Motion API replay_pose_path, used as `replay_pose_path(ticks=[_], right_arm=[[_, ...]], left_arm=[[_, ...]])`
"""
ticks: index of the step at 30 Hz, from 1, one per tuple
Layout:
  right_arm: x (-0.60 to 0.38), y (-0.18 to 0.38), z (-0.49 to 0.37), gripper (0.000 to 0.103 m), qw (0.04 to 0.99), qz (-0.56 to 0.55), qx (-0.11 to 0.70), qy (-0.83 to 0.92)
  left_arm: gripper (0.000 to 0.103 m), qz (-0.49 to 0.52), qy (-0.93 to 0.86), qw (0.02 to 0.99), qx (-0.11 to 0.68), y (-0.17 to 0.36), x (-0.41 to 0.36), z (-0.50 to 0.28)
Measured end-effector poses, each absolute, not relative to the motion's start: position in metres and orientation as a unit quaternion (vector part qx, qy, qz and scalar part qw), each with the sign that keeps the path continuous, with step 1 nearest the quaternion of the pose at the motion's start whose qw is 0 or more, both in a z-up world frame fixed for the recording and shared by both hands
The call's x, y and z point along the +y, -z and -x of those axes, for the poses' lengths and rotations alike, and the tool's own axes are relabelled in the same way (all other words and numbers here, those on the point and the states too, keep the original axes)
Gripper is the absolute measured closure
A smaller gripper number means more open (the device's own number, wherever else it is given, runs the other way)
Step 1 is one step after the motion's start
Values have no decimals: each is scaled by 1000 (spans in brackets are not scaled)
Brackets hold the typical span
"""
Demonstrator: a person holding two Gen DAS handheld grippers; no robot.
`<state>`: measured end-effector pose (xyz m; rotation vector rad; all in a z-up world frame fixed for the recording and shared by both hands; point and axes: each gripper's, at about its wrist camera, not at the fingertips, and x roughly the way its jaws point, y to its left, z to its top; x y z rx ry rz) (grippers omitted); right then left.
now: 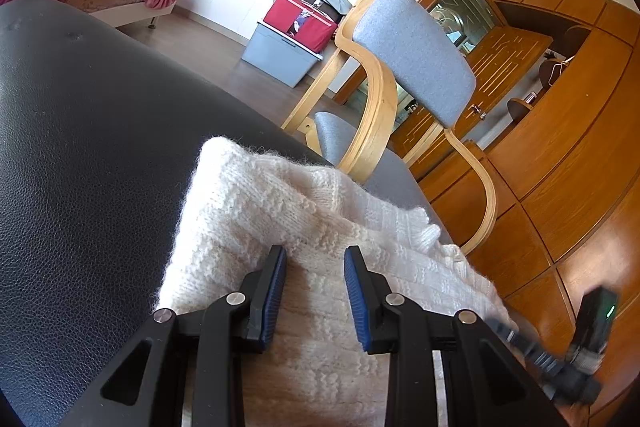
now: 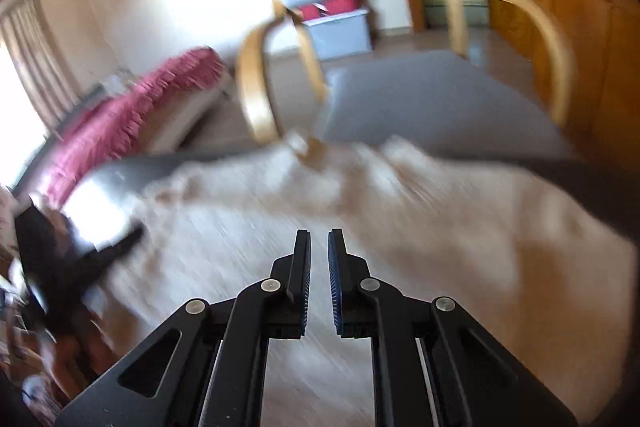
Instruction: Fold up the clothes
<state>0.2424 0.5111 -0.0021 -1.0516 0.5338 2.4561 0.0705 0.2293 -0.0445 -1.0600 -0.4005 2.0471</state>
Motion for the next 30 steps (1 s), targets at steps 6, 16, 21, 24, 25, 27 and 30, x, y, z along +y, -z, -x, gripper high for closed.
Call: replay_pose_path(ticks=[6,16,21,24,25,27,30], right_arm=[[533,17,-274,97,194,324,261,-888],[534,16,-279,97,186,307,284,-889],[537,17,-284,96,176,298,303,-888],[538,16,-284,96,172,295,310,-887],[538,16,-286,96,171,293,313,-887],[539,16,-287,96,168,291,316,-887],[539,16,-286,96,166,290,320,-887]], left_arm=[[73,427,-809,389,-112,37,222,-61],[72,392,-821,402,-107,7,160,-83],[73,402,-800,447,-6,20,198,-113],[73,399,-789,467,2,18,202,-119],[74,402,-782,476,-13,17,198,-119],[74,405,-769,493,-29,16,193,-125],[74,414,-752,512,10,23,203,-143]])
